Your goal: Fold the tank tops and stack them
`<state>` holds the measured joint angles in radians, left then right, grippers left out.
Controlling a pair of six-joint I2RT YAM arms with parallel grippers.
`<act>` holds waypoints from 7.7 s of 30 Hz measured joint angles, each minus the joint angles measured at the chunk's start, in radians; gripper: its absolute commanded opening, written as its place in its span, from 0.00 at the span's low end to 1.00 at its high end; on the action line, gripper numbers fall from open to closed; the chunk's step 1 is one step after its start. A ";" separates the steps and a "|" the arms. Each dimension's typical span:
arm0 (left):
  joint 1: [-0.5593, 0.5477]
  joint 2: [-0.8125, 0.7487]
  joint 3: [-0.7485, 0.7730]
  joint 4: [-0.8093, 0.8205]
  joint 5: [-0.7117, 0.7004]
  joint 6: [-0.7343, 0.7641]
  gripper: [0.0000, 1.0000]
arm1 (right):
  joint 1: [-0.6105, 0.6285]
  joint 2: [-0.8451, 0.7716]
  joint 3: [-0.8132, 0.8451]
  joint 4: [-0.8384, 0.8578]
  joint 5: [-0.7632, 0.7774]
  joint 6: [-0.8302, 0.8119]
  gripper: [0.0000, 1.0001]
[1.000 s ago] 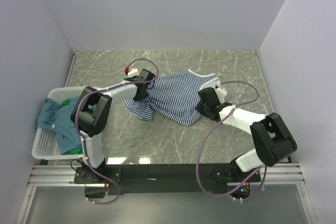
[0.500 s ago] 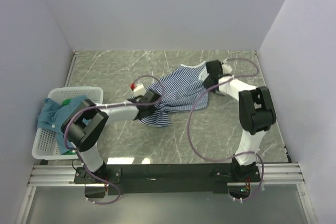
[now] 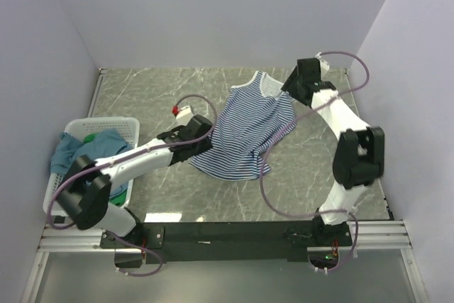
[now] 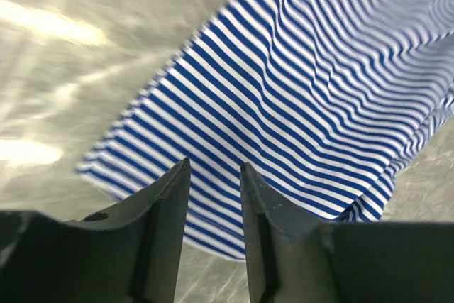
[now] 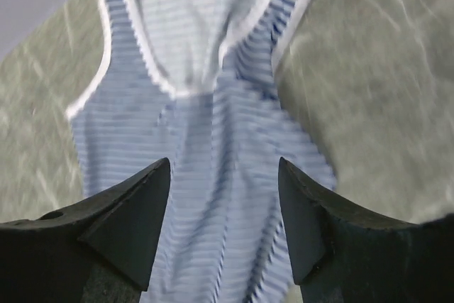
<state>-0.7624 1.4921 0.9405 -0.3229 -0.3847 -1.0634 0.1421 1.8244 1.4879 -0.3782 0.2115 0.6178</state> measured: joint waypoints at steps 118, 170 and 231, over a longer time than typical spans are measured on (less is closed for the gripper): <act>0.238 -0.353 0.272 -0.224 0.099 0.332 0.01 | 0.409 -1.149 -0.412 -0.222 0.115 0.029 0.00; 0.412 -0.500 -0.396 0.241 0.552 0.017 0.16 | -0.219 -1.006 -1.013 0.076 -0.571 0.107 0.51; 0.613 0.060 0.354 -0.085 0.513 0.293 0.32 | 1.178 0.233 -0.032 -0.097 0.224 0.257 0.37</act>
<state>-0.1497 1.5520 1.2945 -0.4084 0.1284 -0.7704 1.3197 2.0579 1.4563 -0.4751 0.4355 0.8745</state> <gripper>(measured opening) 0.321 0.365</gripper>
